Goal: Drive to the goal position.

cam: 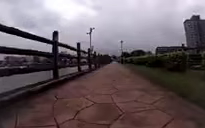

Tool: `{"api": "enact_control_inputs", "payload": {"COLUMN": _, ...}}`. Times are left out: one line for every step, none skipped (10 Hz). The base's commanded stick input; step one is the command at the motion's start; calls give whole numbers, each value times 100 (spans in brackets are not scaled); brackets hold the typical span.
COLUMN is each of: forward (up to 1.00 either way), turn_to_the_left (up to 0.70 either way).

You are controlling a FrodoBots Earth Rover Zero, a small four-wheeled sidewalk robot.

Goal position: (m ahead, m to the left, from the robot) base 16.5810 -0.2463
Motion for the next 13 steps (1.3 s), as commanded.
{"api": "enact_control_inputs", "payload": {"forward": 100, "turn_to_the_left": 0}}
{"api": "enact_control_inputs", "payload": {"forward": 100, "turn_to_the_left": 0}}
{"api": "enact_control_inputs", "payload": {"forward": 100, "turn_to_the_left": -16}}
{"api": "enact_control_inputs", "payload": {"forward": 100, "turn_to_the_left": -37}}
{"api": "enact_control_inputs", "payload": {"forward": 100, "turn_to_the_left": -40}}
{"api": "enact_control_inputs", "payload": {"forward": 100, "turn_to_the_left": -40}}
{"api": "enact_control_inputs", "payload": {"forward": 100, "turn_to_the_left": 0}}
{"api": "enact_control_inputs", "payload": {"forward": 100, "turn_to_the_left": 0}}
{"api": "enact_control_inputs", "payload": {"forward": 100, "turn_to_the_left": 0}}
{"api": "enact_control_inputs", "payload": {"forward": 100, "turn_to_the_left": 0}}
{"api": "enact_control_inputs", "payload": {"forward": 100, "turn_to_the_left": 0}}
{"api": "enact_control_inputs", "payload": {"forward": 100, "turn_to_the_left": 0}}
{"api": "enact_control_inputs", "payload": {"forward": 100, "turn_to_the_left": 0}}
